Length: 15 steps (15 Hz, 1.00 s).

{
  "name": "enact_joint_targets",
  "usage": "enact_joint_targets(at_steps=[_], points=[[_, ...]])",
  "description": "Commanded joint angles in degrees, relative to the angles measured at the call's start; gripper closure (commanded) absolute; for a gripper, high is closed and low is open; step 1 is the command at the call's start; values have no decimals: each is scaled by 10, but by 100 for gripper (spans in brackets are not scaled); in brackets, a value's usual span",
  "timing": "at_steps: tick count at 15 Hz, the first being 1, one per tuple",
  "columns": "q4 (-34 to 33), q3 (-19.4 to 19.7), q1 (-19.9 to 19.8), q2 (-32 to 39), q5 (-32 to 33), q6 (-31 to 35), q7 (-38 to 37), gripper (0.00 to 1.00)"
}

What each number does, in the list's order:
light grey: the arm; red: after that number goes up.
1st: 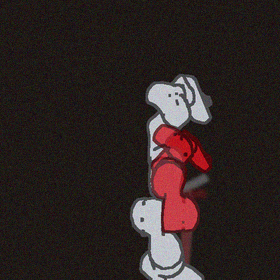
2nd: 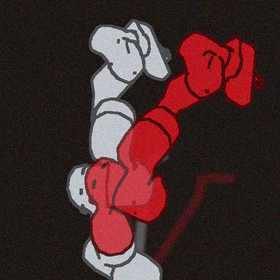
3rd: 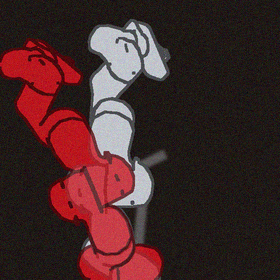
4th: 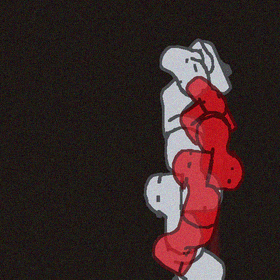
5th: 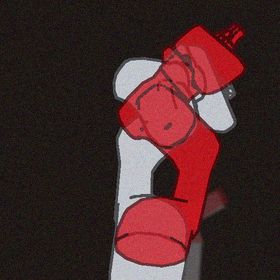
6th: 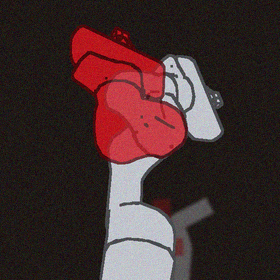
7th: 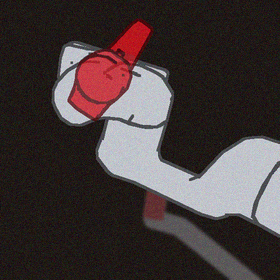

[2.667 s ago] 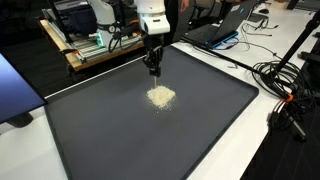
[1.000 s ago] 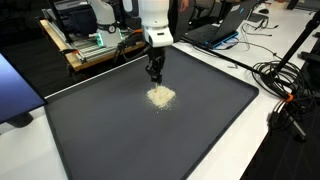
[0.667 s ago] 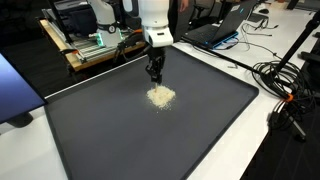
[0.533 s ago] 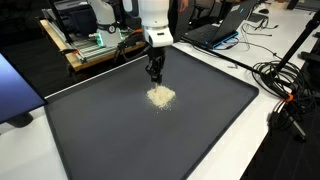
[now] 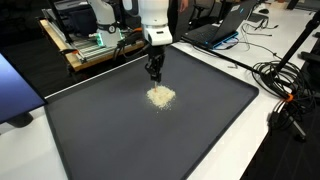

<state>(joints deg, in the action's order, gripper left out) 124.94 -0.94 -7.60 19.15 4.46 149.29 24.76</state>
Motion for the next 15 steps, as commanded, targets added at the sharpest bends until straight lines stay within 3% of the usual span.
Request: enact_joint_targets(at_steps=[1,7,15], points=[[39,12,21,-48,29,-3,-40,97],[59,22,51,-93,87,-10,-107,97],[13,15,135,-82,281,-127,-267,97]])
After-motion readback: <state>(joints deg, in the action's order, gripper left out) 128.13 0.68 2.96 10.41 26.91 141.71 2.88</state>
